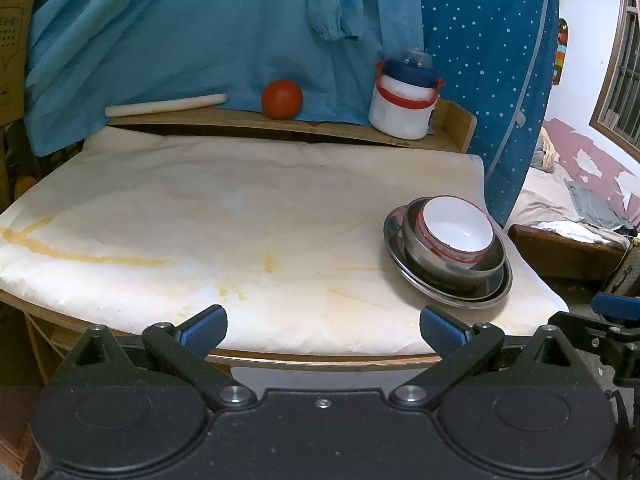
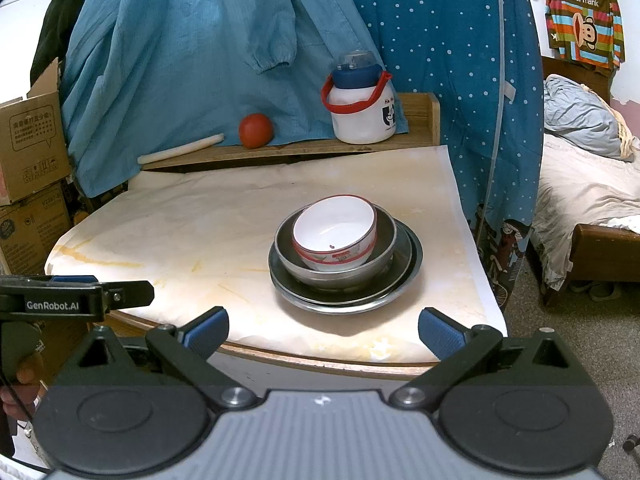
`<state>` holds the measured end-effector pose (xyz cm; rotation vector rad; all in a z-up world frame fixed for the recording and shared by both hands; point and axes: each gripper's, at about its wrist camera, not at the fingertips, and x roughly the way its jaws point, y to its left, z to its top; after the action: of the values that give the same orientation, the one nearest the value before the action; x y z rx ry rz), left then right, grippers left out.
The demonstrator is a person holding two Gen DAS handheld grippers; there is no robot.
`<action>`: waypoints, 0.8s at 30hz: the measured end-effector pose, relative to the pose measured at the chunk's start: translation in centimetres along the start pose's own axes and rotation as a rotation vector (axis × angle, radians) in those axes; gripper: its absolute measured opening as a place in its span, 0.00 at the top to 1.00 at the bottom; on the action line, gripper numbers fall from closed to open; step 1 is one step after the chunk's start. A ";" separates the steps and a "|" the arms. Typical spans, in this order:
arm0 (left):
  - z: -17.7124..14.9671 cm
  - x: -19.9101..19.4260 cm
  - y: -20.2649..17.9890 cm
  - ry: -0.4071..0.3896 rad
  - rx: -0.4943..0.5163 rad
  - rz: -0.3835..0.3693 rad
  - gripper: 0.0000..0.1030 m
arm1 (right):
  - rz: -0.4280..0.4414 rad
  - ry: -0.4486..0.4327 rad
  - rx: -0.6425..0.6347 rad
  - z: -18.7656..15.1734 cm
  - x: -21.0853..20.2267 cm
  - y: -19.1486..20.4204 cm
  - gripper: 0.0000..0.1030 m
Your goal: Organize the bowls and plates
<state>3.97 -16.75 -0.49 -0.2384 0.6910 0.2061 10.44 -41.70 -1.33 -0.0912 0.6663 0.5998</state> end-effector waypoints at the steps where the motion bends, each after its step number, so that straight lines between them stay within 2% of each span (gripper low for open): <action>1: 0.0 0.0 0.0 0.000 0.000 -0.001 0.01 | 0.000 0.000 0.000 0.0 0.0 0.0 0.00; 24: 0.0 0.2 -0.2 0.006 0.017 0.006 0.01 | 0.000 0.001 0.001 0.0 0.0 0.0 0.00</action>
<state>4.19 -16.86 -0.57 -0.2212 0.6996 0.2050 10.46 -41.69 -1.31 -0.0905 0.6678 0.5990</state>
